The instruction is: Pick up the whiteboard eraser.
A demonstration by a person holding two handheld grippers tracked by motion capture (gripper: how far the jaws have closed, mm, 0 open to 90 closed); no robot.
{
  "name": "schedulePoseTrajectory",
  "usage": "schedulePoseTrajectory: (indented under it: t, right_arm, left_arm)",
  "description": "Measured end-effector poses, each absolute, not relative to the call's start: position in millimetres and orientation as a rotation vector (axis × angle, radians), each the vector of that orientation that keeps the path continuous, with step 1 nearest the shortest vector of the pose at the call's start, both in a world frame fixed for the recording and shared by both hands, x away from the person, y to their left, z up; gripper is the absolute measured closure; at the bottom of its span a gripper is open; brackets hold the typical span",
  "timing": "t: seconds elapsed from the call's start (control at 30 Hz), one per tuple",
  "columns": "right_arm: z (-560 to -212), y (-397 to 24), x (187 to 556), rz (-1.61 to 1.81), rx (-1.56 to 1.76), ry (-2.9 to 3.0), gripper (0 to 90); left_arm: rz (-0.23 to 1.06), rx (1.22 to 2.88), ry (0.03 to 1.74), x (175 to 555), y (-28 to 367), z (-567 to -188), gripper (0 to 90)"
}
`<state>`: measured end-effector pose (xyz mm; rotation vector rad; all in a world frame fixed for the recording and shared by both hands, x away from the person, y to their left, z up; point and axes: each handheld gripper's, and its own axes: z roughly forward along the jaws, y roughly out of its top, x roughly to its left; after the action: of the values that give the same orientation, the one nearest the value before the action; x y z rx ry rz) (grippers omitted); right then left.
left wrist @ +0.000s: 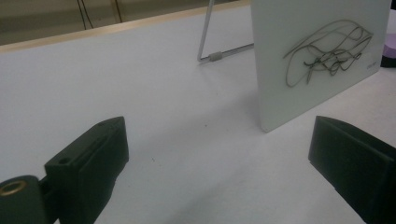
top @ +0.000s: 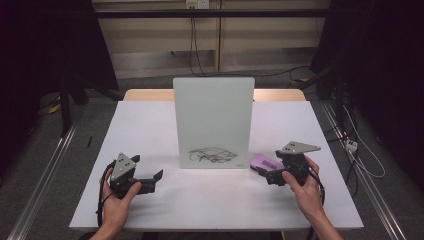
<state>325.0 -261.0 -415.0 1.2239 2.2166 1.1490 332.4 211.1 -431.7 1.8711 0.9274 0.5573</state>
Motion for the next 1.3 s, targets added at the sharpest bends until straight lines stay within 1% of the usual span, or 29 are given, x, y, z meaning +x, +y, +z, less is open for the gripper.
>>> schedulePoseTrajectory:
  t: [0.07,0.3,0.37,0.5,0.63,0.67,0.97,1.23,1.3]
  right_arm:
    - [-414,-260,327,1.143,1.221,2.224,7.0]
    - [-399,-259,350,1.073,1.224,2.347,7.4]
    - [-399,-260,357,1.063,1.233,2.358,7.4]
    - [-405,-261,369,1.065,1.242,2.391,11.0]
    - [-411,-261,371,1.073,1.241,2.407,11.4]
    - [-413,-260,371,1.011,1.213,2.445,11.4]
    - [-419,-264,368,0.942,1.172,2.498,13.9]
    - [-423,-266,367,0.877,1.108,2.576,18.4]
    - [-424,-268,367,0.867,1.098,2.588,21.2]
  left_arm:
    - [0.565,1.878,0.925,332,210,-432,5.1]
    - [0.548,1.89,0.919,332,209,-433,5.0]
    - [0.546,1.885,0.921,333,209,-433,5.0]
    - [0.534,1.889,0.926,333,211,-434,5.0]
    - [0.533,1.885,0.926,333,211,-434,5.0]
    - [0.533,1.888,0.922,333,211,-434,5.0]
    - [0.521,1.895,0.907,333,210,-434,5.0]
    - [0.523,1.887,0.916,333,213,-434,5.0]
    - [0.523,1.886,0.92,333,212,-434,5.0]
